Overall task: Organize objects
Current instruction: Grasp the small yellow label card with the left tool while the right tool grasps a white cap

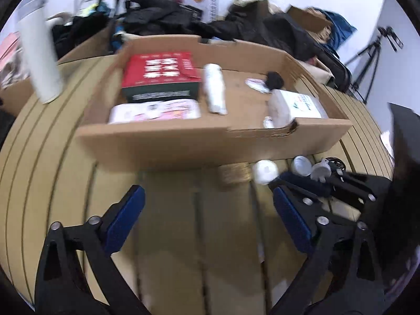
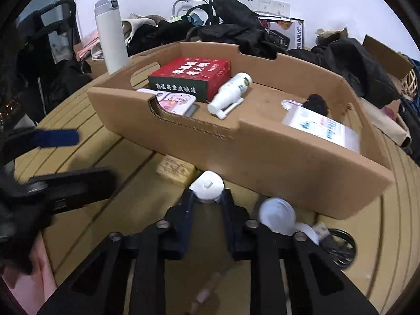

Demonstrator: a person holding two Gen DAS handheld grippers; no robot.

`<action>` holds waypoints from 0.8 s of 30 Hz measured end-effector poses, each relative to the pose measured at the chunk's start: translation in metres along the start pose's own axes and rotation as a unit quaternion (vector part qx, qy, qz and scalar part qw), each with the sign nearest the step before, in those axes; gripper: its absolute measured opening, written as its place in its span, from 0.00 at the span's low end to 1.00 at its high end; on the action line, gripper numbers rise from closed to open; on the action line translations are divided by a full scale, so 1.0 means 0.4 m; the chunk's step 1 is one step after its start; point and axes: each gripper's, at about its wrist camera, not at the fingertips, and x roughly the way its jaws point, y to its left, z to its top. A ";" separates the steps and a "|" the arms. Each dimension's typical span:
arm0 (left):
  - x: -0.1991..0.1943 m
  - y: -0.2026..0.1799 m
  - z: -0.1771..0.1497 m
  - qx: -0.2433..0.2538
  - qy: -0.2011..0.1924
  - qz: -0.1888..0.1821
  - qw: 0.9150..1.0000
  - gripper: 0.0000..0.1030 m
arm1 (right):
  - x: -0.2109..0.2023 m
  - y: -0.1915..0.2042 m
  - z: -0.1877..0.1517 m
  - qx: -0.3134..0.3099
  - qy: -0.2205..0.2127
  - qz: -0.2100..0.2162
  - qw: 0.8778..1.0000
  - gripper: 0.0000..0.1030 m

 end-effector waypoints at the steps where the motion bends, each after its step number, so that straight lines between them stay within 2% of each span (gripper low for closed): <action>1: 0.013 -0.013 0.008 0.007 0.005 0.002 1.000 0.90 | -0.012 -0.006 -0.007 0.003 -0.001 -0.003 1.000 0.08; 3: 0.045 -0.037 0.017 0.017 0.019 0.012 1.000 0.82 | -0.032 -0.024 -0.024 0.013 -0.002 -0.001 1.000 0.08; 5: 0.074 -0.045 0.019 0.013 0.037 0.017 0.999 0.62 | -0.045 -0.041 -0.041 0.021 0.000 -0.008 1.000 0.08; 7: 0.096 -0.042 0.018 -0.002 0.049 0.004 0.999 0.57 | -0.061 -0.058 -0.055 0.041 -0.004 0.002 0.999 0.08; 8: 0.093 -0.040 0.017 -0.005 0.042 0.004 0.999 0.42 | -0.073 -0.069 -0.063 0.056 -0.009 0.011 0.998 0.08; 9: 0.089 -0.037 0.014 -0.006 0.039 0.007 0.999 0.31 | -0.081 -0.074 -0.067 0.064 -0.015 0.016 0.998 0.08; 10: 0.085 -0.031 0.008 -0.012 0.036 0.008 0.999 0.27 | -0.089 -0.080 -0.072 0.072 -0.020 0.019 0.997 0.08; 13: 0.079 -0.020 -0.002 -0.026 0.030 -0.005 0.999 0.27 | -0.102 -0.084 -0.081 0.080 -0.026 0.024 0.996 0.10; 17: 0.063 -0.010 -0.020 -0.034 0.031 0.002 0.999 0.27 | -0.083 -0.069 -0.071 0.071 -0.014 0.029 0.997 0.15; 20: 0.010 0.035 -0.051 -0.067 0.015 -0.017 0.997 0.27 | -0.063 -0.043 -0.048 0.053 -0.008 0.031 0.998 0.15; 24: -0.044 0.092 -0.076 -0.109 -0.007 -0.026 0.994 0.27 | -0.040 -0.023 -0.022 0.040 -0.013 0.029 0.999 0.16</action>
